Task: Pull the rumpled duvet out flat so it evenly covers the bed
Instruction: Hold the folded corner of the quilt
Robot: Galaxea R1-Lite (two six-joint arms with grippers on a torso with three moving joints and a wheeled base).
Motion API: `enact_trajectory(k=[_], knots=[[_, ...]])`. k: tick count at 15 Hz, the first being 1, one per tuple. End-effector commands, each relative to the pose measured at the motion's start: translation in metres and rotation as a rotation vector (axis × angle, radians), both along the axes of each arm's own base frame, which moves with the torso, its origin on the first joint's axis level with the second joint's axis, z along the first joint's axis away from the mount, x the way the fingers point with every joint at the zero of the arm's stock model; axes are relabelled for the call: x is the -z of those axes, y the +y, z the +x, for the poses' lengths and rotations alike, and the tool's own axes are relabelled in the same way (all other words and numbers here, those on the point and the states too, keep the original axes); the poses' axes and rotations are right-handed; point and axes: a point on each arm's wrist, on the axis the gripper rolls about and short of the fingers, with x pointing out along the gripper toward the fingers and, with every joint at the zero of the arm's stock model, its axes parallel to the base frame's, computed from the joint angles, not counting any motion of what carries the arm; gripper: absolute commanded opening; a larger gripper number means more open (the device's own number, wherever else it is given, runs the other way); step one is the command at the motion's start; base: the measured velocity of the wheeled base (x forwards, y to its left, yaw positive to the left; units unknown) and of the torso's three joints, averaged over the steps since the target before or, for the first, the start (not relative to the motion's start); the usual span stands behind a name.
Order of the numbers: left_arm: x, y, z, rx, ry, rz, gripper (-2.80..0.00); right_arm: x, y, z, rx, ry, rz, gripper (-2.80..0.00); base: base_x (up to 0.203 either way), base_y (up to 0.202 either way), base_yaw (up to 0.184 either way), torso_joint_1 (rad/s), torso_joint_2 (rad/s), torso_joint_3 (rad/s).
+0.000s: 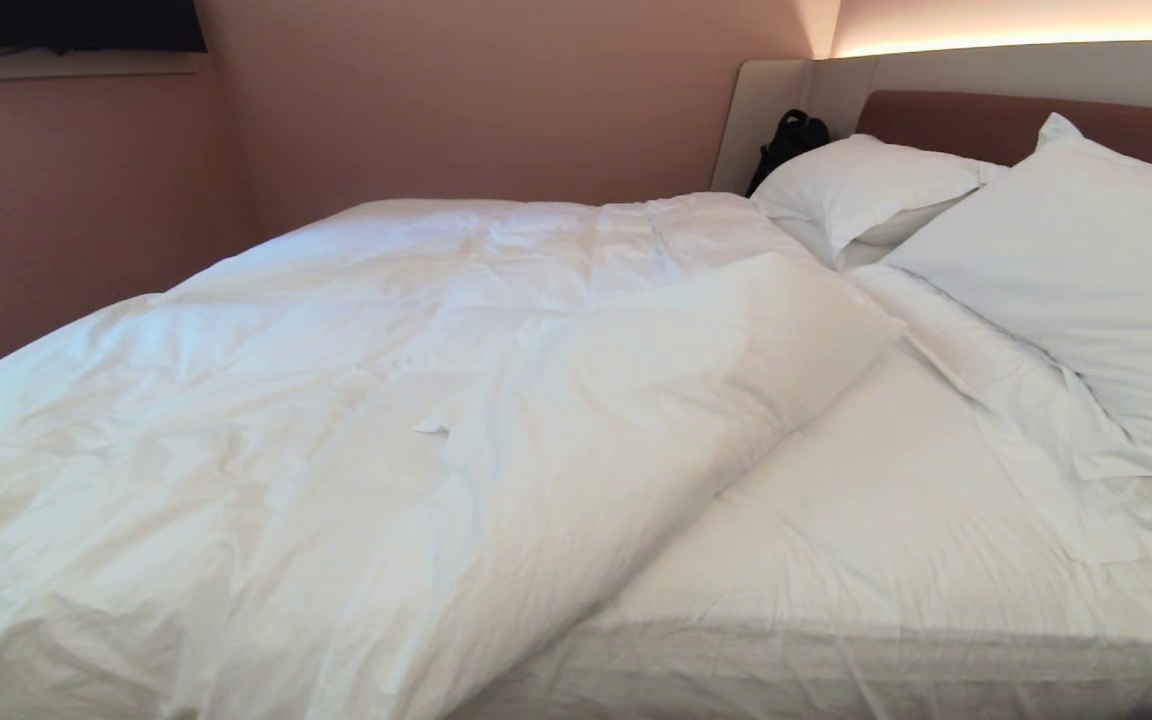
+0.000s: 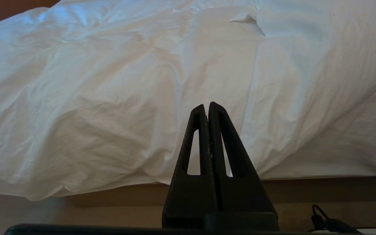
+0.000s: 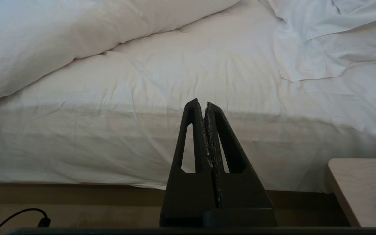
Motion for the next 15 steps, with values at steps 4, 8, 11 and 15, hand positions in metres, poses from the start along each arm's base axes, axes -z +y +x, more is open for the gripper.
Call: enact_trajectory(k=[4, 8, 11, 15], knots=[[0.0001, 0.0, 0.0, 0.0, 0.0, 0.0, -2.8, -0.0001, 0.0, 0.0, -0.002, -0.002, -0.003, -2.8, 0.0, 0.0, 0.0, 0.0, 0.0, 0.0], [0.0001, 0.0, 0.0, 0.0, 0.0, 0.0, -2.8, -0.0001, 0.0, 0.0, -0.002, -0.002, -0.003, -2.8, 0.0, 0.0, 0.0, 0.0, 0.0, 0.0], [0.0001, 0.0, 0.0, -0.001, 0.0, 0.001, -2.8, -0.0001, 0.0, 0.0, -0.002, -0.002, -0.002, -2.8, 0.0, 0.0, 0.0, 0.0, 0.0, 0.0], [0.0002, 0.0, 0.0, -0.002, 0.001, -0.007, -2.8, -0.0001, 0.0, 0.0, -0.002, -0.002, -0.003, -2.8, 0.0, 0.0, 0.0, 0.0, 0.0, 0.0]])
